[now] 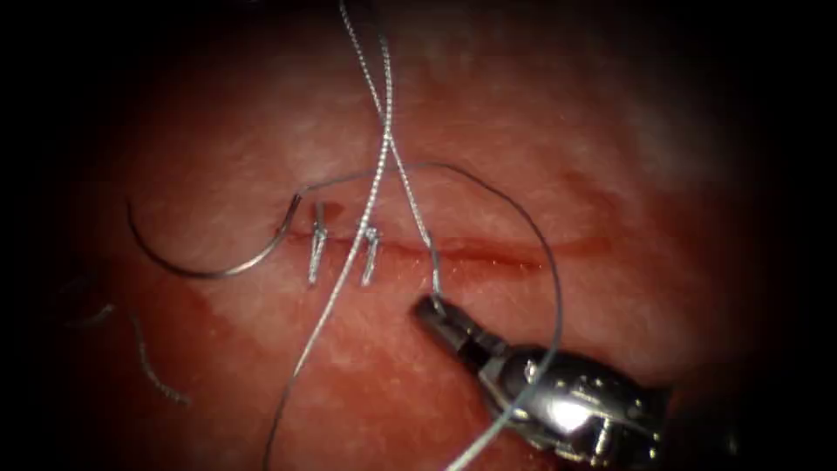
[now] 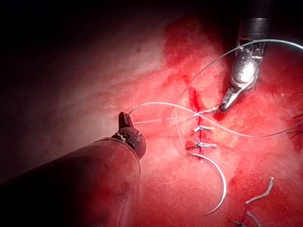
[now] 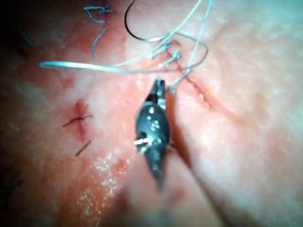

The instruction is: Wound Closure

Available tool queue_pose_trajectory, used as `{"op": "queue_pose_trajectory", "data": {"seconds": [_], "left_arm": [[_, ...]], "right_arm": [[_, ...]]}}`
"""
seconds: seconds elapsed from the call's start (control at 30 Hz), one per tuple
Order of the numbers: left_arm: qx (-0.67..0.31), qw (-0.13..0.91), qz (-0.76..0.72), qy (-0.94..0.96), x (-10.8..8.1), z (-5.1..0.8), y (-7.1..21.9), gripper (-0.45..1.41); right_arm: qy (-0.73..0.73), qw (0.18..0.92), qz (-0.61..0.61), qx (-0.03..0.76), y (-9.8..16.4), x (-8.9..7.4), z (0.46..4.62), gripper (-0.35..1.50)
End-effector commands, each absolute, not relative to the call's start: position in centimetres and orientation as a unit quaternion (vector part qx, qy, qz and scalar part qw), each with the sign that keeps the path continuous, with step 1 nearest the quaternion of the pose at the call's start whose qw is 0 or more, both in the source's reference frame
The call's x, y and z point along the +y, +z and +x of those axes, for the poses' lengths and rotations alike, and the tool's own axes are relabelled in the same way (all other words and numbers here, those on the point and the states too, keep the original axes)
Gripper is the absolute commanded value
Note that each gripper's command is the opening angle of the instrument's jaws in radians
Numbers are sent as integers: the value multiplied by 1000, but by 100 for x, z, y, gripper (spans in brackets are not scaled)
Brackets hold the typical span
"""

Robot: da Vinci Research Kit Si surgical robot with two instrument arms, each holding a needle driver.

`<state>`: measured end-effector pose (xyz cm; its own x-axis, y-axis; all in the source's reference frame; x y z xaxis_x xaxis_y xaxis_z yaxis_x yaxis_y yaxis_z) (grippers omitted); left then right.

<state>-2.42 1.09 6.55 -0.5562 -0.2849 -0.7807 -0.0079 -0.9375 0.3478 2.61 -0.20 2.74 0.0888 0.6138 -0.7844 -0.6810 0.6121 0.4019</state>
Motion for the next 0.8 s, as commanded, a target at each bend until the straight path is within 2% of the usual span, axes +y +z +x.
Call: {"op": "queue_pose_trajectory", "data": {"seconds": [0.03,0.8], "left_arm": [[-162,75,465,-867,106,-246,663,-45],[-188,55,454,-869,157,-245,683,-45]], "right_arm": [[436,739,-31,513,275,-40,267,-35],[395,760,-17,516,269,-125,279,-35]]}}
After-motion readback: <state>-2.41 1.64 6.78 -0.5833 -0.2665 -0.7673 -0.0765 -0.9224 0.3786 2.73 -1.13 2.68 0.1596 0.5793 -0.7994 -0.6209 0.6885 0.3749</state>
